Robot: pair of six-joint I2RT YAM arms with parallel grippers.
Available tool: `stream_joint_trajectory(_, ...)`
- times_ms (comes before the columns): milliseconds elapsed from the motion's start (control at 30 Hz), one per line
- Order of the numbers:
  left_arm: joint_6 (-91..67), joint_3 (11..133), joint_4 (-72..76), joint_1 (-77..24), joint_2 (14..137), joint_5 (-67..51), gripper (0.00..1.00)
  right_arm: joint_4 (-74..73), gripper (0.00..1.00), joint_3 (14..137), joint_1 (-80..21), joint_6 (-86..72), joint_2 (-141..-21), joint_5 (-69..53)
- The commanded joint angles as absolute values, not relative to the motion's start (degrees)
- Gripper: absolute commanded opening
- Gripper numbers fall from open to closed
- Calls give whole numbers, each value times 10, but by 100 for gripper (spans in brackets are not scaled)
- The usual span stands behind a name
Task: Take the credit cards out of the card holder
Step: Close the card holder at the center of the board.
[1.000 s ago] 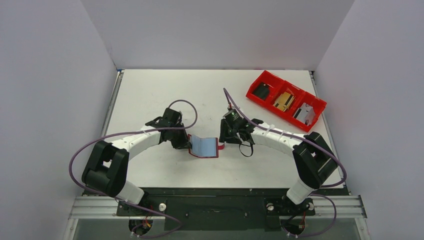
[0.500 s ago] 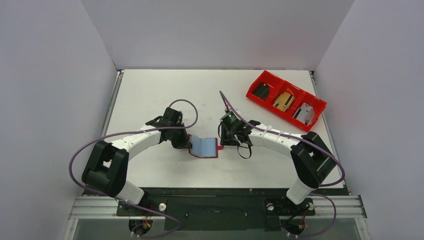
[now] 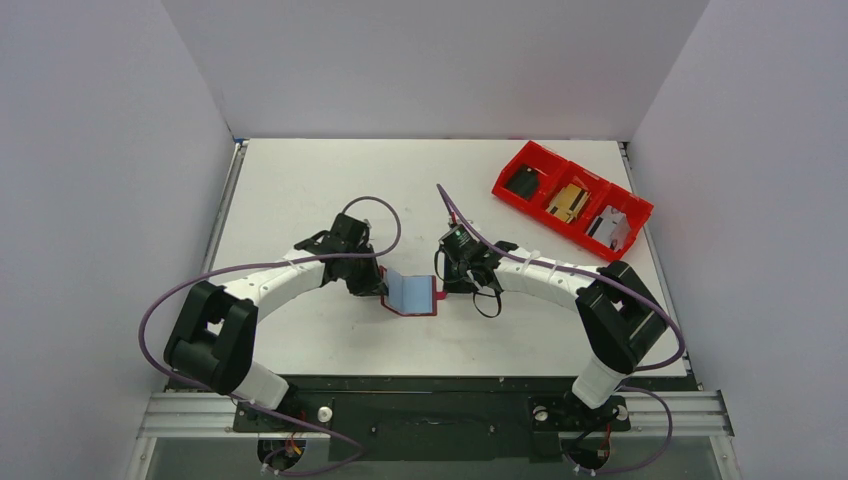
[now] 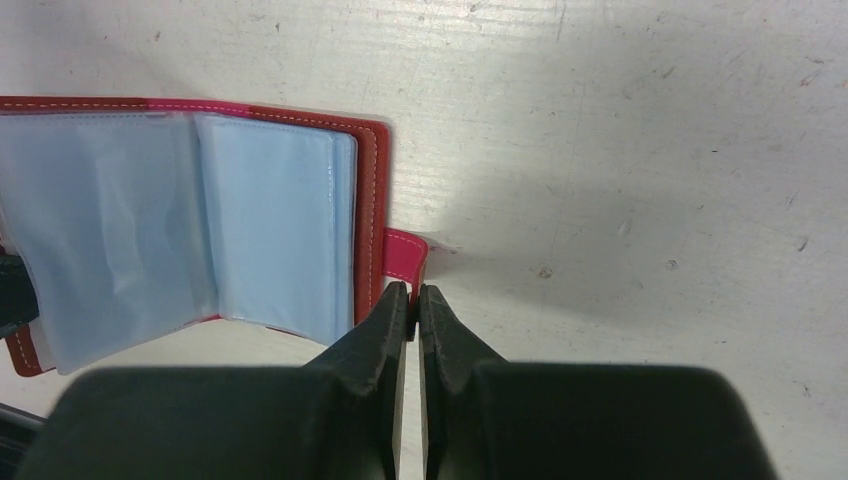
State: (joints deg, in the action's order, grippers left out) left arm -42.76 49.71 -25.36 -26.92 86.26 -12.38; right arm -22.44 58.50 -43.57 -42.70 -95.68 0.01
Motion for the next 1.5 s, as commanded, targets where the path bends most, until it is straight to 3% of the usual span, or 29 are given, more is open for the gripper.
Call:
stream_joint_trajectory(0, -417, 533, -236, -291, 846, -128, 7, -206, 0, 592, -438, -430, -956, 5)
stream_joint_trajectory(267, -424, 566, -211, -325, 877, -142, 26, -199, 0, 594, -438, -433, -957, 5)
stream_joint_trajectory(600, -436, 593, -179, -350, 927, -153, 39, -190, 0, 591, -438, -439, -954, -17)
stream_joint_trajectory(800, -459, 585, -142, -353, 963, -171, 40, -184, 0, 590, -438, -441, -954, -19)
stream_joint_trajectory(967, -469, 587, -133, -357, 988, -162, 33, -182, 0, 590, -438, -441, -953, -20)
stream_joint_trajectory(1100, -477, 589, -131, -364, 1004, -154, 47, -180, 0, 588, -438, -441, -953, -21)
stream_joint_trajectory(1467, -500, 584, -139, -368, 1028, -132, 56, -173, 0, 581, -437, -443, -949, -21)
